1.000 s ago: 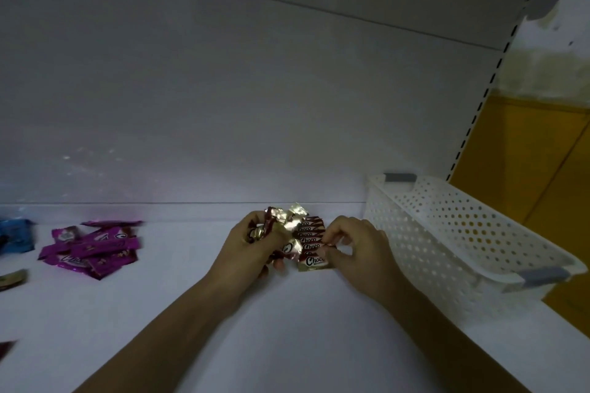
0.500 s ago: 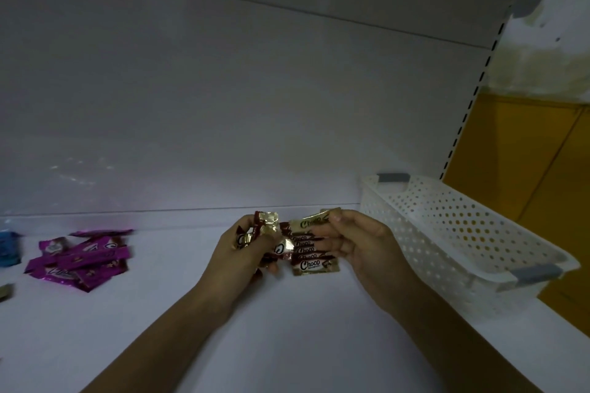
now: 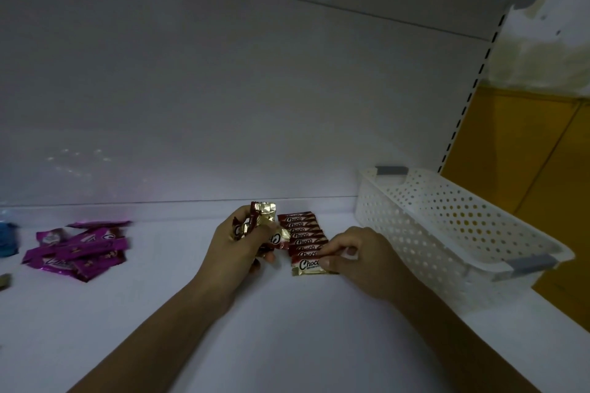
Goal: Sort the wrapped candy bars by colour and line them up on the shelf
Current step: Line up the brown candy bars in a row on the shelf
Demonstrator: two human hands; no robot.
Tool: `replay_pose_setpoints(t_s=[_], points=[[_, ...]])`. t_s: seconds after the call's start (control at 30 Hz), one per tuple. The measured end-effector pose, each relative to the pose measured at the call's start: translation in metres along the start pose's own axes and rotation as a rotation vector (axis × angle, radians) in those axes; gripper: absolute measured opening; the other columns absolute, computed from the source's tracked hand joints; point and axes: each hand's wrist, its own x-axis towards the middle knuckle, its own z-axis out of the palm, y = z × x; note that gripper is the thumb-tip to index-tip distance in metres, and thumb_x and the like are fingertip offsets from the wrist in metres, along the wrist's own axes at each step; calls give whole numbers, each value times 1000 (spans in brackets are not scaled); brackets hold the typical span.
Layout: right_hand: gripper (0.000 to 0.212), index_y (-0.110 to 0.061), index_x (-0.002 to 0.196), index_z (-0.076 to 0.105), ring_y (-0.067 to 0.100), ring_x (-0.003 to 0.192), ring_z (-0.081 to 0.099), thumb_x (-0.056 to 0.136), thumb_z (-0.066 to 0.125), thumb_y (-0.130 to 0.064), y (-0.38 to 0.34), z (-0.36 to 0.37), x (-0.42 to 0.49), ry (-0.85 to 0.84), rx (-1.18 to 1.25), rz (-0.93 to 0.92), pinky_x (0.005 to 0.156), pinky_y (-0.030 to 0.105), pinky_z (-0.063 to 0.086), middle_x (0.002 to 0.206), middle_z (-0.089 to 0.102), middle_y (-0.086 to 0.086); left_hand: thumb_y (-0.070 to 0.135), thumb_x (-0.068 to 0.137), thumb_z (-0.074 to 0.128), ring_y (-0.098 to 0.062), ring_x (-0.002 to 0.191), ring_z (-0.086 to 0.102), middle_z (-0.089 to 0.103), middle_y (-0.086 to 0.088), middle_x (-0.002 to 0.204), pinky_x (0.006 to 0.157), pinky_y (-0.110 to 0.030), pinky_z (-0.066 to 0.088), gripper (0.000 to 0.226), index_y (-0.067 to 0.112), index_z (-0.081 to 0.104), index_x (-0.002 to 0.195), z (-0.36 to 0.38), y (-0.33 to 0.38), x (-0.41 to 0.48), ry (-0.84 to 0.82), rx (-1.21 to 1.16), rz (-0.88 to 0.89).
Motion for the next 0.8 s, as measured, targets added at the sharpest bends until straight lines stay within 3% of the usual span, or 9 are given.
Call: replay_pose_setpoints(t_s=[0.13, 0.27, 0.37, 0.43, 0.5, 0.57, 0.63, 0.7, 0.8], points=[[10, -31, 84, 76, -16, 79, 52, 74, 78, -28, -2, 0, -1, 13, -19, -37, 72, 8, 33, 66, 59, -22, 15, 90, 60, -9, 54, 60, 73, -1, 78, 43, -16, 39, 12, 22, 68, 96, 0, 0, -1, 2, 2, 19], [12, -35, 89, 74, 0, 82, 50, 77, 75, -33, -3, 0, 1, 24, -98, -38, 87, 32, 36, 81, 60, -18, 15, 91, 60, -10, 59, 63, 73, 0, 80, 46, -18, 41, 15, 24, 67, 100, 0, 0, -1, -26, 11, 31], [20, -38, 101, 69, 4, 89, 45, 81, 70, -38, -3, 2, 2, 7, -242, -46, 83, 29, 26, 90, 59, -16, 14, 88, 64, -10, 60, 65, 73, -2, 80, 46, -17, 43, 26, 32, 61, 107, 0, 0, -1, -37, 48, 40], [24, -34, 109, 67, 4, 88, 48, 85, 65, -38, -3, 3, 1, 65, -250, -60, 81, 28, 28, 92, 62, -15, 13, 86, 67, -10, 58, 64, 73, -3, 79, 45, -16, 42, 24, 23, 58, 106, 0, 0, -2, -41, 56, 32], [20, -27, 105, 70, 4, 85, 60, 89, 61, -36, -12, 4, 0, 118, 37, -45, 82, 30, 46, 91, 68, -12, 14, 85, 68, -10, 57, 64, 73, -5, 77, 45, -16, 41, 17, 10, 57, 98, 0, 1, -2, -67, 83, 34], [18, -25, 96, 71, 9, 82, 68, 86, 60, -37, -24, 4, -1, 72, 405, -19, 71, 28, 56, 87, 73, -5, 13, 85, 68, -11, 57, 64, 73, -9, 75, 45, -15, 40, 11, 9, 60, 90, 0, 1, -3, -113, 119, 48], [10, -21, 88, 73, 16, 78, 71, 87, 64, -25, -33, 4, -1, 61, 545, -15, 65, 29, 58, 81, 74, 1, 12, 86, 66, -11, 56, 64, 72, -10, 72, 44, -15, 39, 5, 10, 62, 88, 1, 2, -4, -150, 145, 61], [15, -16, 78, 74, 13, 65, 69, 88, 64, -12, -37, 4, -1, 92, 651, 28, 55, 23, 55, 69, 71, 2, 13, 89, 62, -9, 55, 64, 72, -9, 69, 43, -14, 38, 4, 9, 61, 91, 1, 3, -5, -151, 162, 52], [17, -13, 79, 72, 7, 54, 60, 90, 59, -12, -32, 0, 0, 116, 712, 113, 52, 14, 47, 60, 67, 2, 16, 94, 56, -8, 53, 62, 70, -6, 65, 44, -17, 38, 9, 7, 57, 94, 2, 4, -4, -92, 121, -1]])
